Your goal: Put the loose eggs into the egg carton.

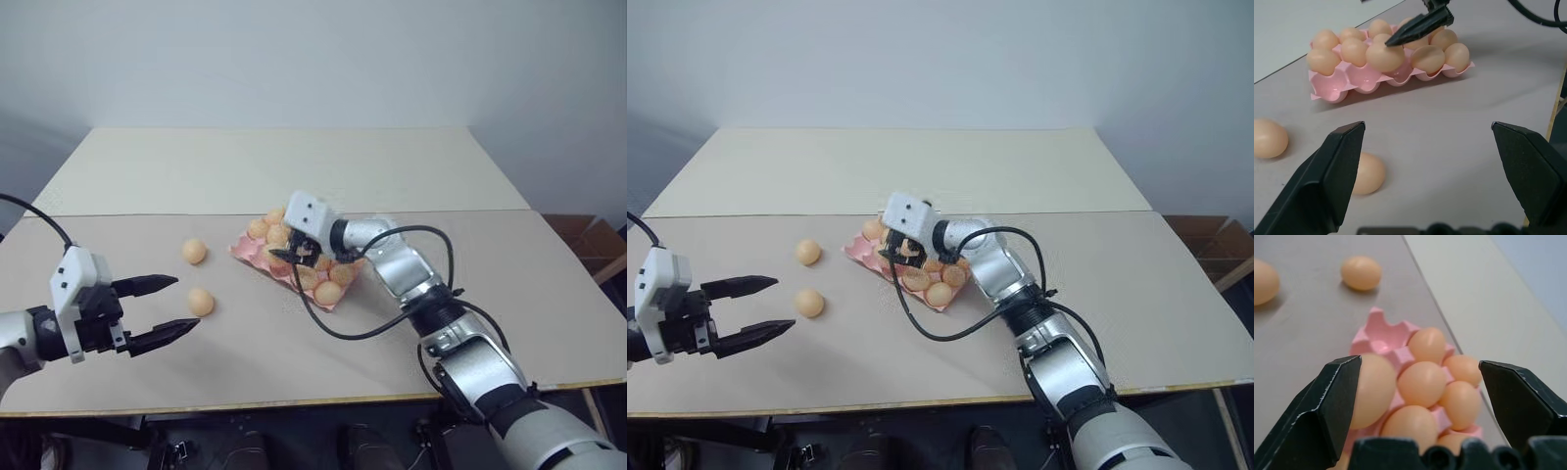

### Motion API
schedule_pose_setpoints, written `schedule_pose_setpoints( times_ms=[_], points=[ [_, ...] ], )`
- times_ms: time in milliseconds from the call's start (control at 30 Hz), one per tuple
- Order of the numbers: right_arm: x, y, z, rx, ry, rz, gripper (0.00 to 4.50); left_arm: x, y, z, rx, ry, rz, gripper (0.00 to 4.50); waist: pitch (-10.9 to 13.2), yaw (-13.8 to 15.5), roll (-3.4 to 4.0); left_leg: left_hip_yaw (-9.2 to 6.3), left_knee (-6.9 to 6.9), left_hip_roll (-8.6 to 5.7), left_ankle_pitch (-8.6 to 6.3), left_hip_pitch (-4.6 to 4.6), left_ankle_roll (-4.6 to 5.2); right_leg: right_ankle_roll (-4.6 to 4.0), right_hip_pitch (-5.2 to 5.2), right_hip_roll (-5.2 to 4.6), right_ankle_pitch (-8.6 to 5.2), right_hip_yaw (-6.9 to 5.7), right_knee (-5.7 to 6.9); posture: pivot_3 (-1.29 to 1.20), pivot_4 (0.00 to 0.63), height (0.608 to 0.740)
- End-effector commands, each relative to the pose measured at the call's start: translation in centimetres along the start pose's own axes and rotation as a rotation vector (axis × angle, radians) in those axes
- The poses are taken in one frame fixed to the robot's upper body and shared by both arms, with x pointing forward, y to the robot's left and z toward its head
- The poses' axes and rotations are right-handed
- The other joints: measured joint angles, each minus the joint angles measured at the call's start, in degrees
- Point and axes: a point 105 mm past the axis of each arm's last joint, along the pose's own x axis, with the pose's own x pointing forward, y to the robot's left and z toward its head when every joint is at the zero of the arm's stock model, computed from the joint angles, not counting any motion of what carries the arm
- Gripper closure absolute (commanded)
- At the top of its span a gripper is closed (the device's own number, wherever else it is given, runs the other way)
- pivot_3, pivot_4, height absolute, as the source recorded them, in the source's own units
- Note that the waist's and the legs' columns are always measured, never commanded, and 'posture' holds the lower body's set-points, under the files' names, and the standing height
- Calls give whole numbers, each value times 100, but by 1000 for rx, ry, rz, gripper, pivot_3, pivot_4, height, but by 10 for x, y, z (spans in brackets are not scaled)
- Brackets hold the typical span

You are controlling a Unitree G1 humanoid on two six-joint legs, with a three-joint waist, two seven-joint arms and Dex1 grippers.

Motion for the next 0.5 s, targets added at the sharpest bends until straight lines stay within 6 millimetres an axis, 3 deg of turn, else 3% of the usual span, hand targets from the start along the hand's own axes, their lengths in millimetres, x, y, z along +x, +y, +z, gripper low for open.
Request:
schedule_pose_setpoints(
  times_ms=[33,233,333,500],
  points=[
    [-25,-16,25,-2,-96,-47,214,-1,2,9,41,-8,-2,0,0,-4,0,1,0,0,0,0,0,0,0,0,0,1,0,0,150,740],
    [-73,-23,27,37,-119,-68,214,0,7,10,47,-9,-3,0,0,-2,0,1,-2,1,-1,5,-2,0,1,1,-2,0,1,0,150,740],
    [-111,-25,23,75,-128,-62,214,-4,12,10,45,-8,11,0,0,2,0,2,-2,1,-1,7,-2,-12,1,1,-10,1,1,0,150,740],
    [-168,-6,6,138,-119,30,214,-20,20,0,36,47,51,0,0,14,-1,3,-4,0,-4,5,-4,-15,2,0,-16,2,-8,0,150,740]
  ],
)
